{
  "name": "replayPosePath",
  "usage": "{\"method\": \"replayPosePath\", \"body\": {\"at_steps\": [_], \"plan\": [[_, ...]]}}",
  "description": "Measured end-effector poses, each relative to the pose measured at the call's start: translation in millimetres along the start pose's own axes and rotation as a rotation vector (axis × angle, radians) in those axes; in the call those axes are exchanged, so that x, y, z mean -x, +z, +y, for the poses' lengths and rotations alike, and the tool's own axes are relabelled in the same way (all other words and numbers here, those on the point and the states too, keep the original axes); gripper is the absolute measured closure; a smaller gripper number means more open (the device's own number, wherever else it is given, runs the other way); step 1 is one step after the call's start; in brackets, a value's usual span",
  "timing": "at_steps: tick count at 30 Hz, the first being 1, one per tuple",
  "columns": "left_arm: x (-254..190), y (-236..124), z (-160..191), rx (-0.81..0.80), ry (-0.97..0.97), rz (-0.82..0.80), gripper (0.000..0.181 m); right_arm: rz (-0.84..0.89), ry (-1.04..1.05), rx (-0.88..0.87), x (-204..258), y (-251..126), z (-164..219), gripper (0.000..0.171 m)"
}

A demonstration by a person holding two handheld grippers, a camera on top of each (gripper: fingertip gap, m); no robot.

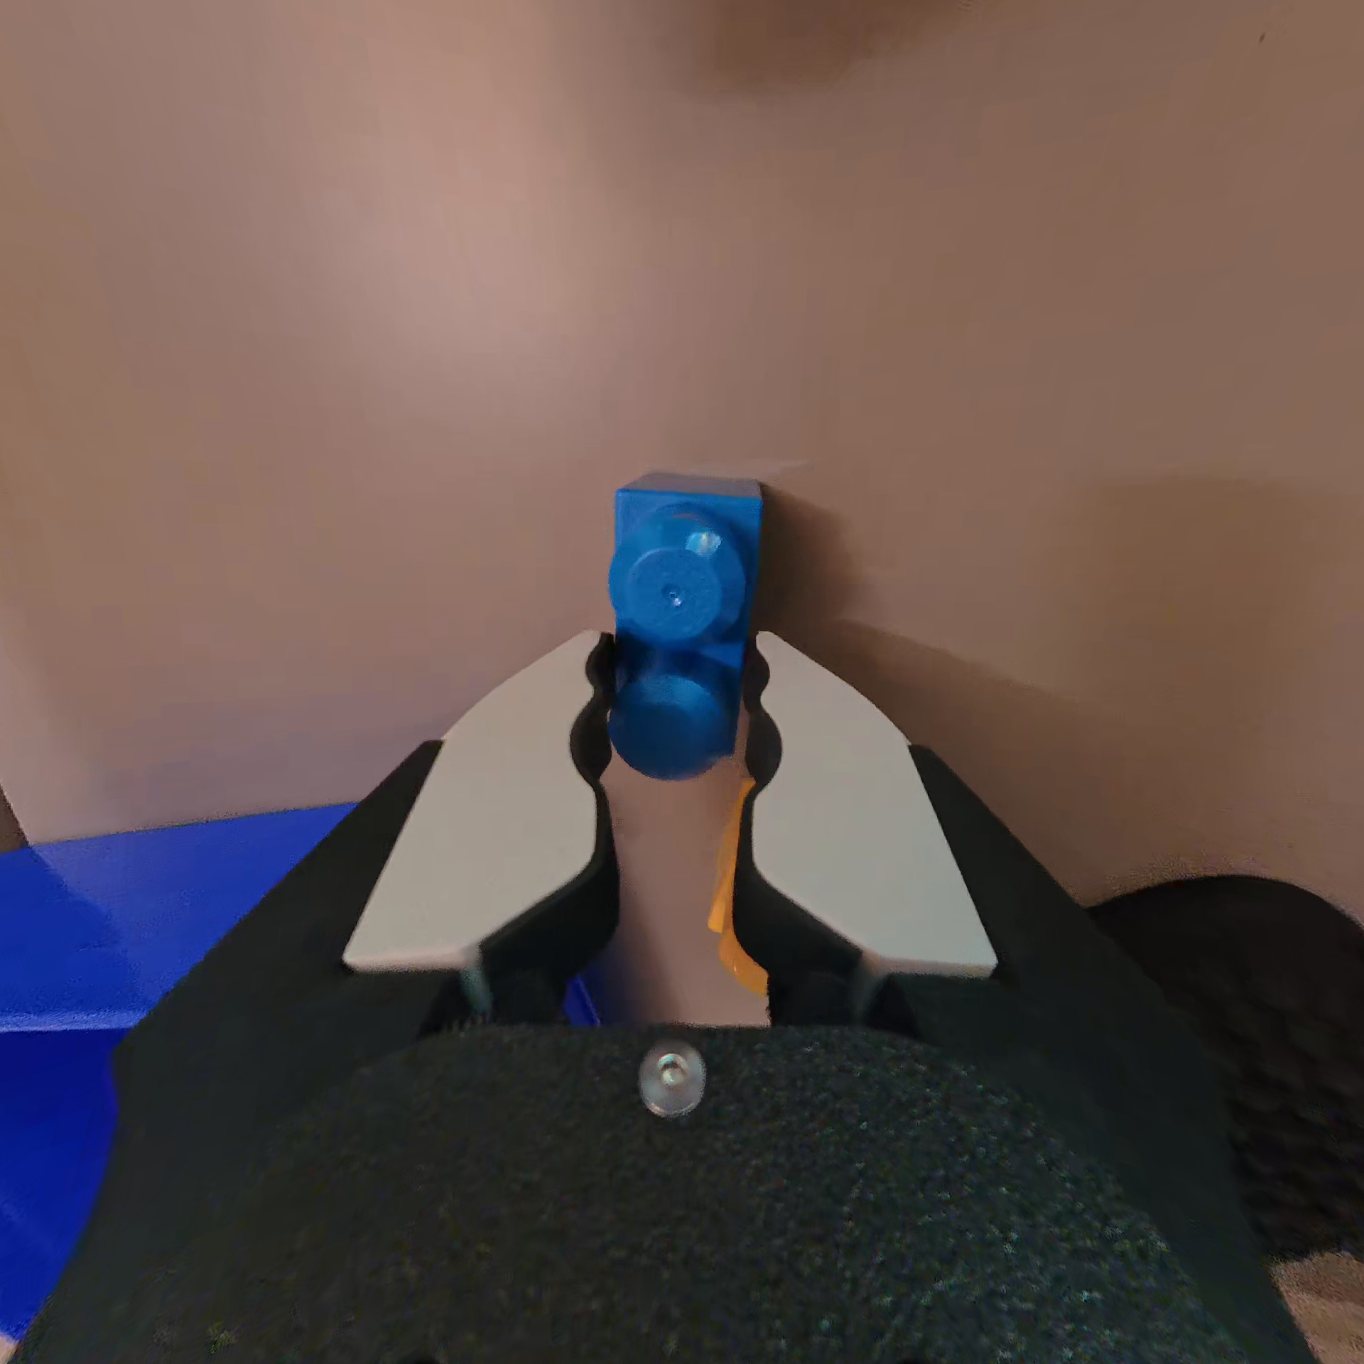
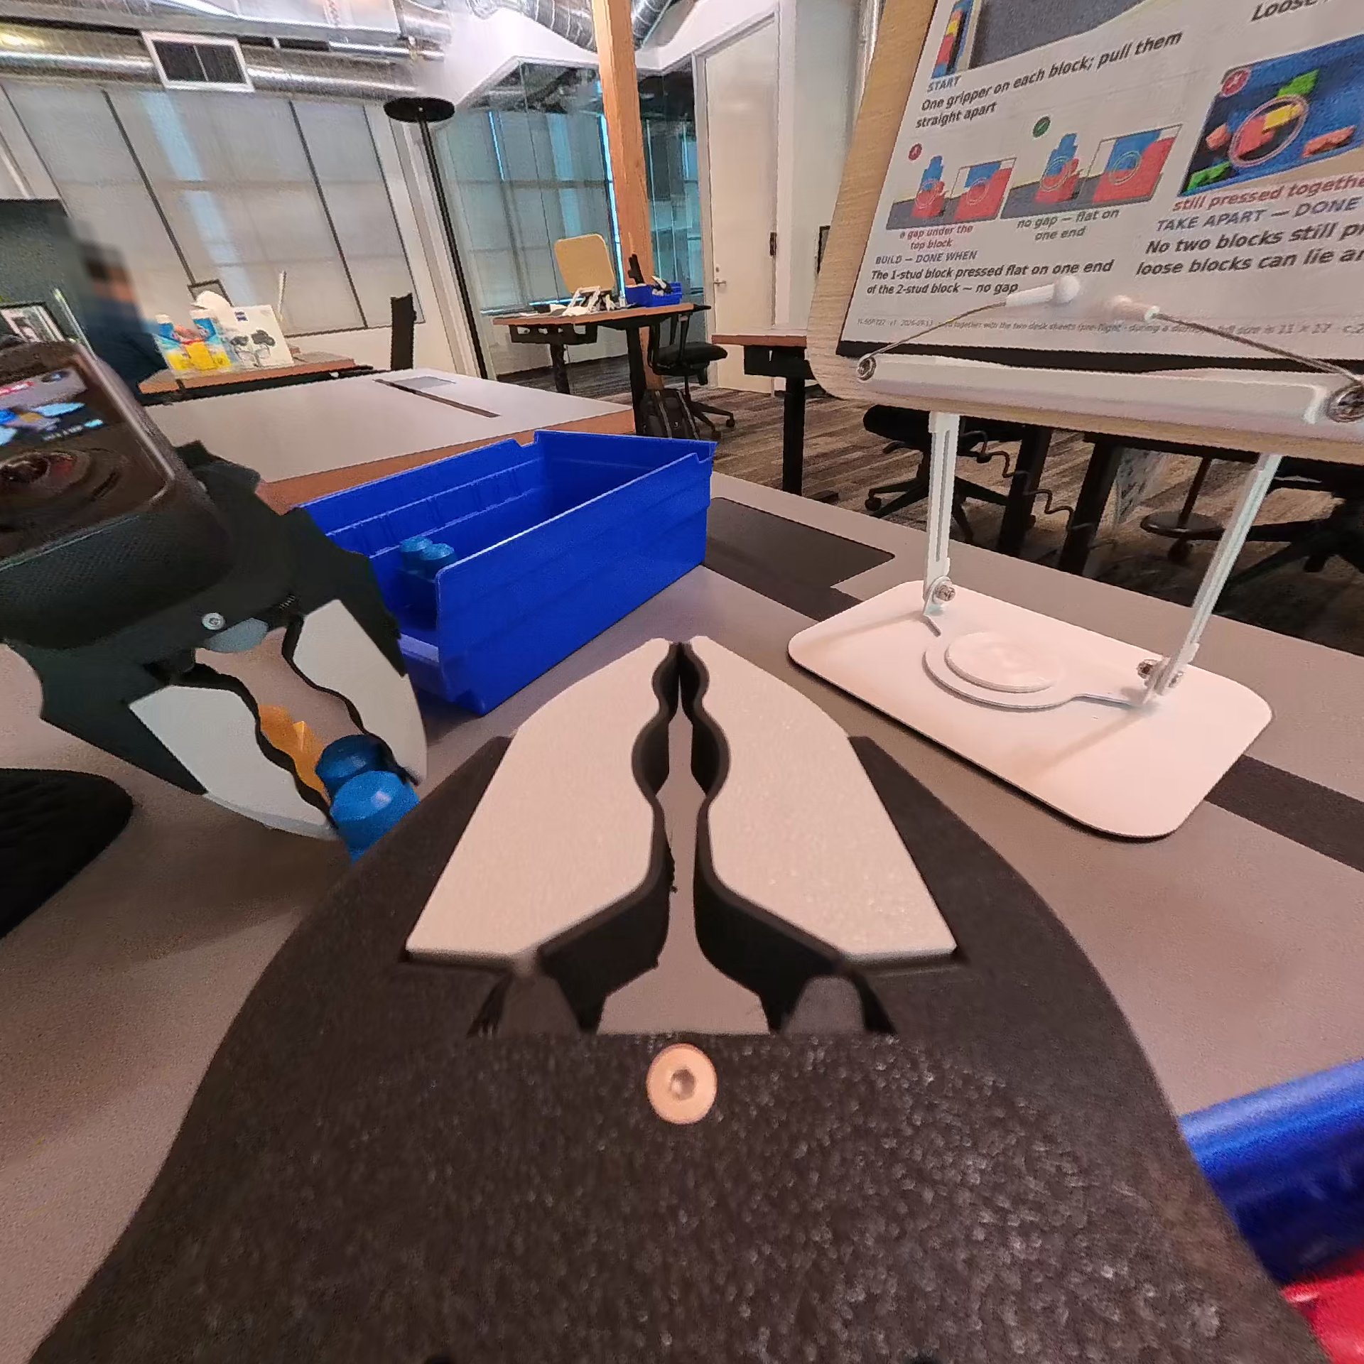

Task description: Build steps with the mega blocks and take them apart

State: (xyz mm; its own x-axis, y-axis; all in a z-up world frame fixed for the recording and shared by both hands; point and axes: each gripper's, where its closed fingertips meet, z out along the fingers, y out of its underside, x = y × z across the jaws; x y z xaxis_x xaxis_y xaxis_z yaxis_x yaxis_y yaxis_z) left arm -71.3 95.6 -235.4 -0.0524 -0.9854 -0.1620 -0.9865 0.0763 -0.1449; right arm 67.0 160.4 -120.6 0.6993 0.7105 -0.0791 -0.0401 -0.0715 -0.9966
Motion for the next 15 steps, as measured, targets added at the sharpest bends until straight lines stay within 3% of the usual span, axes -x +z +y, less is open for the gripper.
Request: {"method": "replayPosePath", "body": {"at_steps": [10, 15], "plan": [[6, -4, -52, -0.096, 0.024, 0.016, 0.148, 0.002, 0.002, -0.015, -1, -3, -4, 0.171], [9, -24, -88, -0.347, -0.032, 0.05, 0.148, -0.039, 0.014, -0.099, 2, -10, -19, 0.171]]}}
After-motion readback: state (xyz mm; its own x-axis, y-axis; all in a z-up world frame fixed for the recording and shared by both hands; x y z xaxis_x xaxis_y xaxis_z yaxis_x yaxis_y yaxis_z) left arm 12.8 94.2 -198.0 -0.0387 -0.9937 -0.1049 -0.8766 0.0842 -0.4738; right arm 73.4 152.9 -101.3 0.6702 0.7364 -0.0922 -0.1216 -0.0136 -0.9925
